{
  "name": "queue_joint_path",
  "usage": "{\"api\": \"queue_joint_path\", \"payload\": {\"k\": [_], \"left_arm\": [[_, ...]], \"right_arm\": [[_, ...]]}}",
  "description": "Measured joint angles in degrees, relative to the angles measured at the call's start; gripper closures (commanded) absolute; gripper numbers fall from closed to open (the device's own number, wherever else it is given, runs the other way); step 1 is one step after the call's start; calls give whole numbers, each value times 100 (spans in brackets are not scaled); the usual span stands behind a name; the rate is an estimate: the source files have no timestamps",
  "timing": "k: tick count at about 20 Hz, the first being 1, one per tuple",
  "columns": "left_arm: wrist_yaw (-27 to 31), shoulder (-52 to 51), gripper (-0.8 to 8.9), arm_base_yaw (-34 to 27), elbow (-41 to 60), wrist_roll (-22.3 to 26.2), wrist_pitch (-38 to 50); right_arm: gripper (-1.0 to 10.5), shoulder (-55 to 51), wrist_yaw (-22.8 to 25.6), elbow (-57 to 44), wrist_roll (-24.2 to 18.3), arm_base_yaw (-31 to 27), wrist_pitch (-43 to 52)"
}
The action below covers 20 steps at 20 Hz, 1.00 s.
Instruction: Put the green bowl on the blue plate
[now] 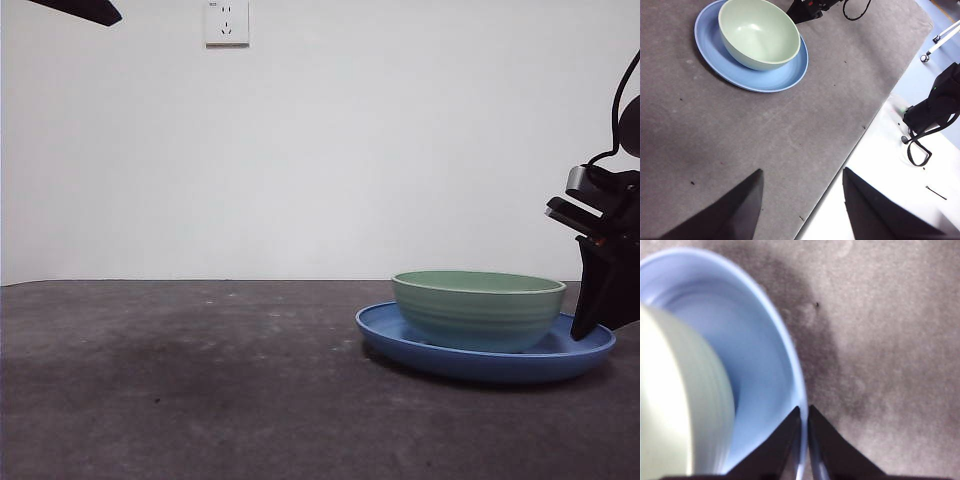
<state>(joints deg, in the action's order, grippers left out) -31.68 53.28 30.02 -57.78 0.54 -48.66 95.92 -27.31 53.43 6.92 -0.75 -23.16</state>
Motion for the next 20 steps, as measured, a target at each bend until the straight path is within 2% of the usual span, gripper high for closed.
{"api": "queue_joint_path", "payload": {"k": [8, 11, 14, 20], "left_arm": [[-2, 0, 560, 0, 0, 0, 0], [0, 0, 560, 0, 2, 0, 0], [0, 0, 560, 0, 0, 0, 2], [0, 0, 560, 0, 2, 2, 22]], "right_arm": [[941, -361, -140, -7, 107, 0, -13], [941, -688, -476, -7, 267, 0, 31], [941, -879, -612, -7, 505, 44, 127], [941, -957, -597, 70, 984, 699, 380]]}}
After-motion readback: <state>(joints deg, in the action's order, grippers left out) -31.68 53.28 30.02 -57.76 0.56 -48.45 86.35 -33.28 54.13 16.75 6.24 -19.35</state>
